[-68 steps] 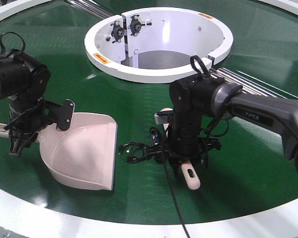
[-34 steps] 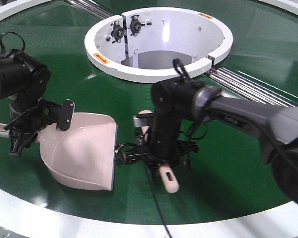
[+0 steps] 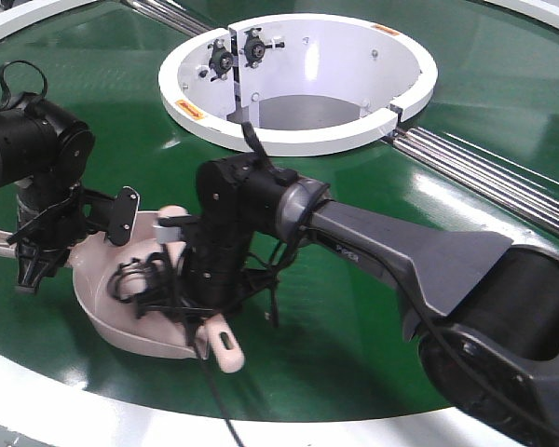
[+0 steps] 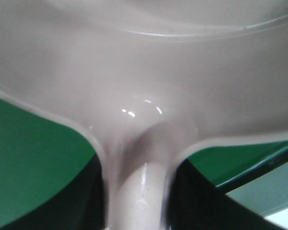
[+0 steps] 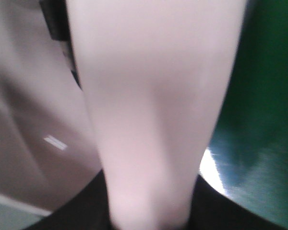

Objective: Clean and inspect green conveyor with broom and dustpan
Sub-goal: 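Sweep the black cable with the brush toward the held dustpan, then lift the brush away from the dustpan and set it down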

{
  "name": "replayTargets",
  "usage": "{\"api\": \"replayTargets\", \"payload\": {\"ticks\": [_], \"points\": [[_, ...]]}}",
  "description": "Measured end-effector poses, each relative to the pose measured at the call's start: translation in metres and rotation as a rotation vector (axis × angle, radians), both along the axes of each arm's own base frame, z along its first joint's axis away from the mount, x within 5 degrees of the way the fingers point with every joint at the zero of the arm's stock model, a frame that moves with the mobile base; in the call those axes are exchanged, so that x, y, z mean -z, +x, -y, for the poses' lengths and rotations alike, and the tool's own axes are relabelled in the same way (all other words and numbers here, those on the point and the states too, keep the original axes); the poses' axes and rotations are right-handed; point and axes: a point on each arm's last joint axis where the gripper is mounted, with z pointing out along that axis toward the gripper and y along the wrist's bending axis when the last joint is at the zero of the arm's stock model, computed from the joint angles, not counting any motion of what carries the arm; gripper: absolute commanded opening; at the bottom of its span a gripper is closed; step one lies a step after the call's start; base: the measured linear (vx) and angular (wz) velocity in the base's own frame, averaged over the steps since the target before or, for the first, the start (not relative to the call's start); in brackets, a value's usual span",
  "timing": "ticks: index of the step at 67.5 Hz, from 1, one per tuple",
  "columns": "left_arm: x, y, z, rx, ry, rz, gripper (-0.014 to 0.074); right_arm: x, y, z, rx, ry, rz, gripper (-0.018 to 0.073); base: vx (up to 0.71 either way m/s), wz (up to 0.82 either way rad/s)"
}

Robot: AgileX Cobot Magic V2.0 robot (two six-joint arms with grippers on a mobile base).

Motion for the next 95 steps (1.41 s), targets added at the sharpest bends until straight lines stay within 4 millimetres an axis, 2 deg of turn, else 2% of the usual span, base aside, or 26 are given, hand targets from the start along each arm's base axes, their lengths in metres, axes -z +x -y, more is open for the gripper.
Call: {"api": "replayTargets", "payload": {"ticks": [9, 19, 36, 44, 51, 56, 65, 79, 84, 95], "points": [[0.000, 0.000, 0.000, 0.000, 0.000, -0.001, -0.0006, -0.018, -0.003, -0.014, -0.030, 0.068, 0.028, -0.0003, 0.00, 0.00], [0.000, 0.000, 0.000, 0.000, 0.000, -0.001, -0.0006, -0.027, -0.002, -0.014, -0.047, 0.073, 0.059, -0.0003, 0.00, 0.00], [0.000, 0.000, 0.000, -0.001, 0.000, -0.002, -0.0006, -0.044, 0.006, 0.001, -0.054, 0.025, 0.147, -0.0001, 0.00, 0.00], [0.000, 0.000, 0.000, -0.001, 0.000, -0.002, -0.0006, -0.055, 0.014, 0.018, -0.031, 0.016, 0.171, -0.0001, 0.00, 0.00], [0.000, 0.000, 0.000, -0.001, 0.000, -0.002, -0.0006, -0.061, 0.021, 0.046, -0.004, -0.013, 0.177, -0.0001, 0.00, 0.00], [0.000, 0.000, 0.000, -0.001, 0.000, -0.002, -0.0006, -0.058, 0.022, 0.071, 0.004, -0.062, 0.164, -0.0001, 0.00, 0.00], [0.000, 0.000, 0.000, -0.001, 0.000, -0.003, -0.0006, -0.056, 0.024, 0.126, 0.040, -0.151, 0.141, -0.0001, 0.00, 0.00], [0.000, 0.000, 0.000, -0.001, 0.000, -0.003, -0.0006, -0.066, 0.016, 0.214, 0.164, -0.191, 0.128, -0.0001, 0.00, 0.00], [0.000, 0.000, 0.000, -0.001, 0.000, -0.003, -0.0006, -0.071, 0.012, 0.241, 0.206, -0.191, 0.140, -0.0001, 0.00, 0.00], [0.000, 0.000, 0.000, -0.001, 0.000, -0.003, -0.0006, -0.067, 0.004, 0.292, 0.258, -0.206, 0.118, -0.0001, 0.00, 0.00]]}}
